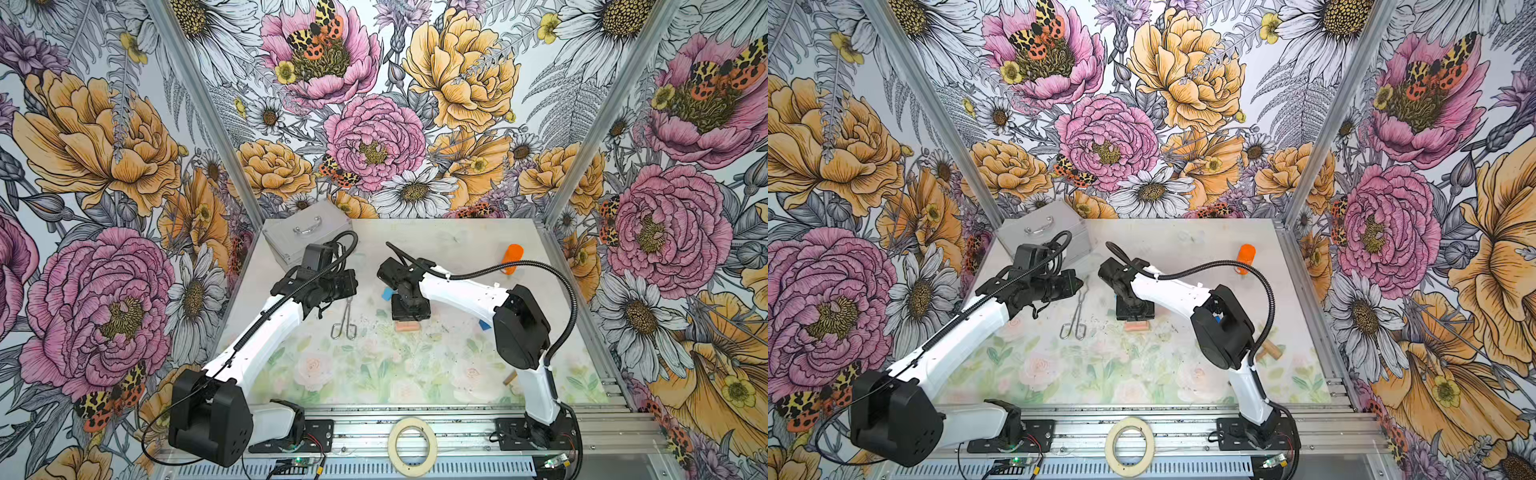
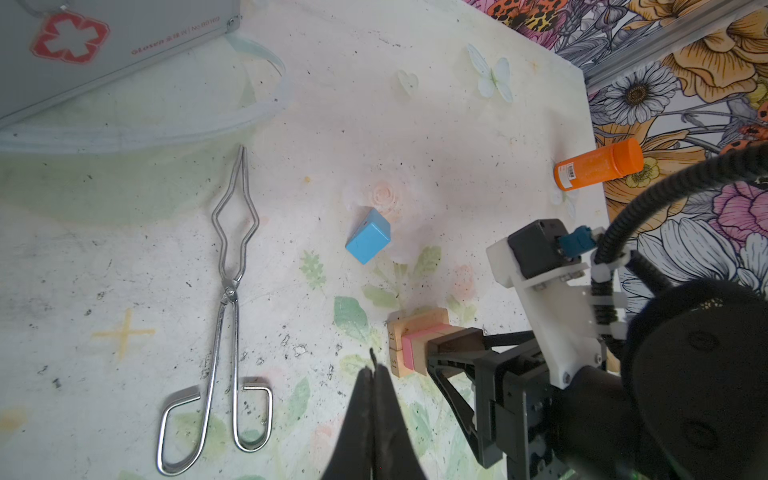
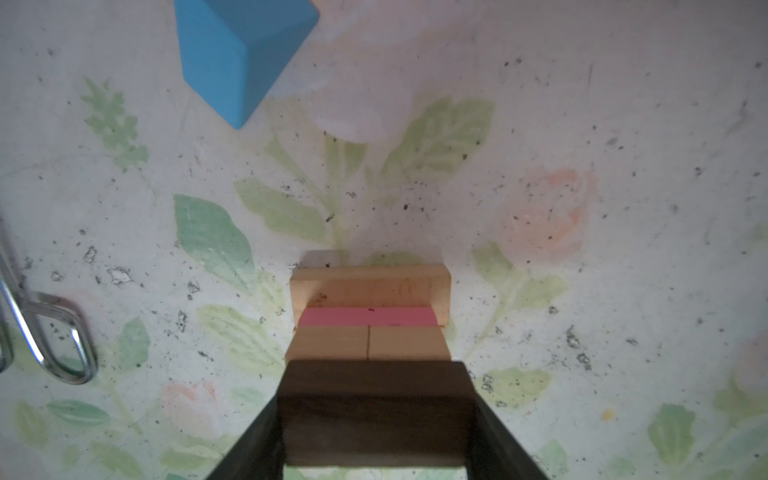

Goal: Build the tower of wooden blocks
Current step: 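Lower the dark brown block against the light cubes on the stack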

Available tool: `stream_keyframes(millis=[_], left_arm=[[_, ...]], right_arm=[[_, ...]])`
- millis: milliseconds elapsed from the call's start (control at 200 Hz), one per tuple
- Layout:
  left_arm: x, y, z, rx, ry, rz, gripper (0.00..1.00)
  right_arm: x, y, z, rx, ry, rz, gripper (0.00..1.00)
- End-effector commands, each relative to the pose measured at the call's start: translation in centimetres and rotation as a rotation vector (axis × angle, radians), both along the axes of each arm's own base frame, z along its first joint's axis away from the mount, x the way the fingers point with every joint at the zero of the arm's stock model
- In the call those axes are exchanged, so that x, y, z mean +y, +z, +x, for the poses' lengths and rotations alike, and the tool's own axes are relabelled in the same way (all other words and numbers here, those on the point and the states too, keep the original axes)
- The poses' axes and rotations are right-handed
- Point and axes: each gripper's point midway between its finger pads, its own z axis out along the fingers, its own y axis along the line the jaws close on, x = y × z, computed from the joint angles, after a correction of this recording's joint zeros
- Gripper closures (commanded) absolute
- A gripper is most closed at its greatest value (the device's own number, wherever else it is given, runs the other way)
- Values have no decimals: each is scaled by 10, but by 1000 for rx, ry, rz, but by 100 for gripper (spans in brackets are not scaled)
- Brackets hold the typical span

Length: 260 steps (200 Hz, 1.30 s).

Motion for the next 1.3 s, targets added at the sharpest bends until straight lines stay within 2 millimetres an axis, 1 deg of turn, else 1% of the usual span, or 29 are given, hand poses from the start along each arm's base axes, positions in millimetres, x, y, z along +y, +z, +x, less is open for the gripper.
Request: stream_keyframes(millis=[0, 290, 530, 1091, 1296], left_arm=[[1, 1, 2, -29, 5, 16, 99], [2, 1, 2, -28, 6, 16, 99], [2, 0, 2, -25, 6, 18, 99], [2, 0, 1, -29, 5, 20, 99], [2, 1, 1, -30, 6, 19, 98]], right_arm=[[4, -1, 4, -15, 5, 1, 66], [7, -1, 4, -13, 10, 5, 65], [8, -2, 4, -10, 11, 8, 61], [8, 0, 5, -12, 8, 11, 44], [9, 1, 5, -14, 10, 13, 39]])
